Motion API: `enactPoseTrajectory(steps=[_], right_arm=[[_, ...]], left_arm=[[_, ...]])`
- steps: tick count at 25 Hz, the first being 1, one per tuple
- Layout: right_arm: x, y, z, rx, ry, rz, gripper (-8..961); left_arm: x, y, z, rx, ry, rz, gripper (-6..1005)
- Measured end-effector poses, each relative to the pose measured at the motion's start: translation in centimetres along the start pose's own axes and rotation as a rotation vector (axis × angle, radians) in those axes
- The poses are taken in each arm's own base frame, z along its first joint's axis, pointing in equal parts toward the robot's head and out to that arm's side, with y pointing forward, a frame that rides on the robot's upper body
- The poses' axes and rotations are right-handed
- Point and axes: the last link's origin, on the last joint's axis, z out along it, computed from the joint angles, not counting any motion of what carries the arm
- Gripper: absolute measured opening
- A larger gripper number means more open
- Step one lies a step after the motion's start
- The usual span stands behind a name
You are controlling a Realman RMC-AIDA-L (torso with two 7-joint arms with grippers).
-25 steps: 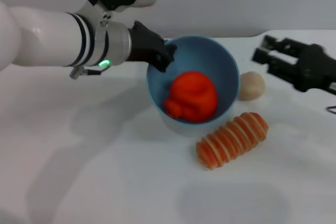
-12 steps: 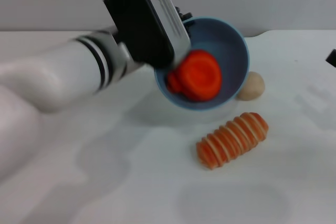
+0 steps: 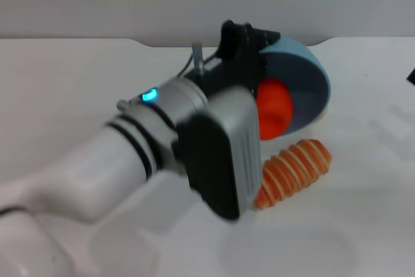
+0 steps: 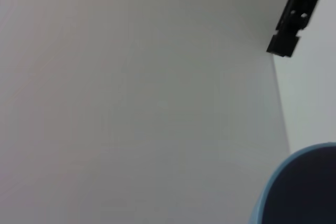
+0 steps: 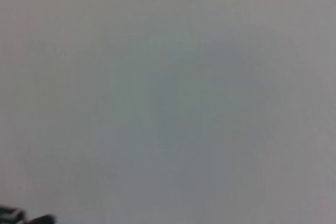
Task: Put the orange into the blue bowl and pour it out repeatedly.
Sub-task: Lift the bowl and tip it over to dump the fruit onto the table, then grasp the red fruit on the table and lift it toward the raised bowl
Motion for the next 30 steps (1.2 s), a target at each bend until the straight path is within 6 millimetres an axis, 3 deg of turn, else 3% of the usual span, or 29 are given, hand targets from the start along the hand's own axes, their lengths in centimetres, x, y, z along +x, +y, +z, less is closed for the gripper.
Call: enactPoseTrajectory(steps=[6, 15, 18, 23, 24, 26, 30], right_arm=[[-0.1, -0.3, -0.3, 0.026, -0.021, 0.008, 739], [0.0, -0.1, 0.0, 0.011, -0.027, 0.015, 740], [0.1, 0.1, 0.1, 0.002, -0.023, 0.027, 740], [0.4, 0.8, 0.3, -0.047, 0.006, 0.051, 740], [0.5, 0.9, 0.4, -0.061, 0.011, 0.051, 740], [0.5, 1.2, 0.4, -0.086, 0.031, 0.059, 739], [0.8, 1.7, 1.2, -0.151, 0.161, 0.107, 739]], left_arm=[[0.2, 1.4, -1.1, 0.110, 0.023, 0.145, -1], [-0.1, 1.6, -1.8, 0.192, 0.016, 0.121, 0], [-0.9, 0.4, -1.4, 0.178, -0.035, -0.072, 0], [-4.4, -3.7, -1.0, 0.051, -0.101, -0.562, 0], [-4.4, -3.7, -1.0, 0.051, -0.101, -0.562, 0], [-6.2, -5.4, -1.1, -0.007, -0.113, -0.761, 0], [-8.6, -6.9, -0.8, -0.163, -0.185, -1.026, -1]])
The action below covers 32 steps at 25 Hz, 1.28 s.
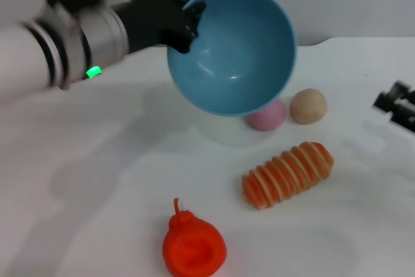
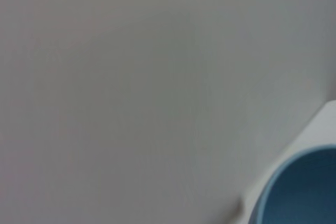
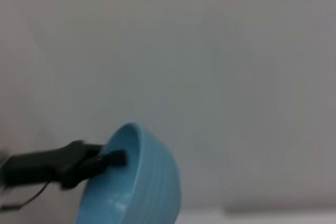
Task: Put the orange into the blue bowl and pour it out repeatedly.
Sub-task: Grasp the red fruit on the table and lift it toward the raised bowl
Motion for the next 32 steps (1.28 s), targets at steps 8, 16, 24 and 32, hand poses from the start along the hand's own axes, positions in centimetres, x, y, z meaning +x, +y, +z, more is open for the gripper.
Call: enactPoseTrajectory(steps=[8, 16, 24, 32], right_arm=[[1.0, 0.8, 3.1, -0.100, 0.335, 0.123, 738], [3.0, 3.9, 8.2, -0.284, 0.647, 0.154, 737], [4.6, 6.0, 12.8, -0.351, 0.781, 0.182, 729], [6.2, 7.1, 15.8, -0.326, 0.837, 0.211, 703]], left_arm=[[-1.1, -1.9, 1.2, -0.085, -0.354, -0.134, -1], [-0.9, -2.6, 2.7, -0.040, -0.361, -0.138, 0], [-1.4, -2.7, 3.2, -0.025, -0.357, -0.147, -1], [-1.6, -2.3, 3.8, -0.033, -0.357, -0.145, -1]])
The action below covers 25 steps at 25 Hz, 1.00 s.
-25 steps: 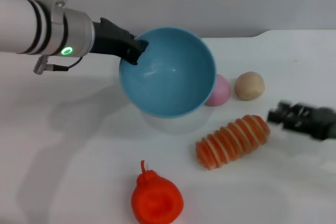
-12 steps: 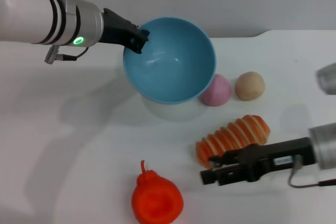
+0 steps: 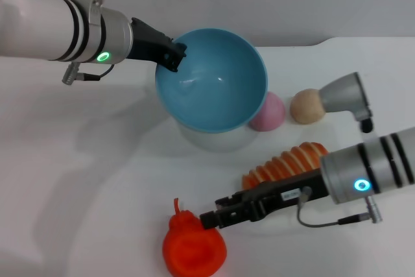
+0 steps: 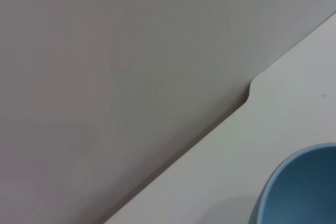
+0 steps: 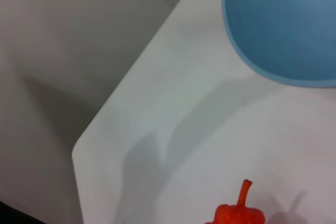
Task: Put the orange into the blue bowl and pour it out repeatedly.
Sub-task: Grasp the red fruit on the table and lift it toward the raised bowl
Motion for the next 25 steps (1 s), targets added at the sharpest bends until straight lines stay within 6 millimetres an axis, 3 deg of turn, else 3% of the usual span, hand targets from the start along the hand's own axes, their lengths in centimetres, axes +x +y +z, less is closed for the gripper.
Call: enactPoseTrajectory(steps=[8, 20, 25], right_arm=[[0.3, 0.2, 2.0, 0.014, 0.084, 0.021, 677], [0.6, 0.1, 2.0, 0.023, 0.090, 0.011, 637], [0.7, 0.2, 2.1, 0.013, 0.090, -0.025, 402]], left_arm=[[0.1, 0.4, 0.3, -0.002, 0.011, 0.012, 0], [-0.3, 0.6, 0.5, -0.006, -0.001, 0.008, 0], [-0.5, 0.5, 0.5, -0.003, -0.001, 0.005, 0]])
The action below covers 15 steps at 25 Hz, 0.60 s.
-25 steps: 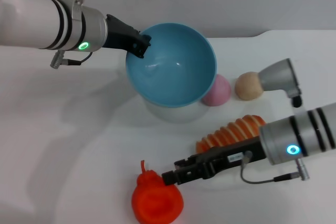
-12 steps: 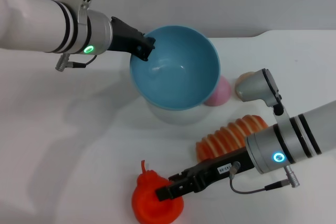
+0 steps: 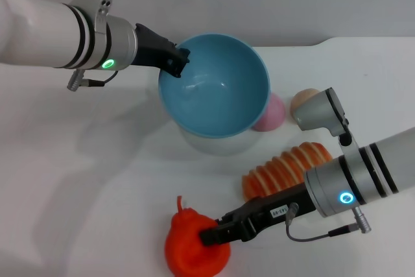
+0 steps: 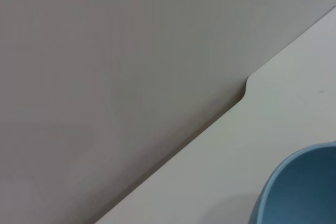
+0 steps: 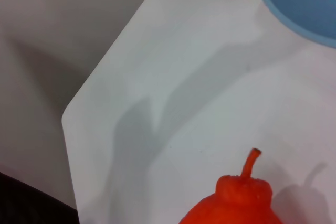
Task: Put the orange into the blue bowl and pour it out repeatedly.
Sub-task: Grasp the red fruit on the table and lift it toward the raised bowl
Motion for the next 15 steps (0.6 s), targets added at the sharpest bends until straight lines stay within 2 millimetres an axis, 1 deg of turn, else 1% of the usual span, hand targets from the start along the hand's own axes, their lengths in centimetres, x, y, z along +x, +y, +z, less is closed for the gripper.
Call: enactPoseTrajectory(steps=[3, 6, 7, 9, 12, 15], right_arm=[[0.0, 0.1, 0.0, -0.010, -0.017, -0.015, 289], [-0.2, 0.7, -0.6, -0.062, -0.089, -0.062, 176], [-0.3, 0.9, -1.1, -0.083, -0.123, -0.080, 170], [-0.7, 1.4, -2.2, -0.123, -0.180, -0.120, 157], [-1.1, 2.3, -4.6, -0.174, -0.260, -0.190, 138], [-1.4, 3.5, -7.9, -0.210, -0.361, -0.288, 119]], left_arm=[[-0.2, -0.1, 0.0, 0.002, -0.006, -0.001, -1], [-0.3, -0.2, 0.1, 0.003, -0.011, -0.002, -1], [-0.3, -0.2, 0.1, 0.003, -0.011, -0.002, -1], [-0.5, -0.2, 0.1, 0.005, -0.016, -0.002, -1], [-0.5, -0.3, 0.1, 0.007, -0.017, -0.002, -1], [-0.4, -0.3, 0.1, 0.005, -0.021, 0.004, 0]])
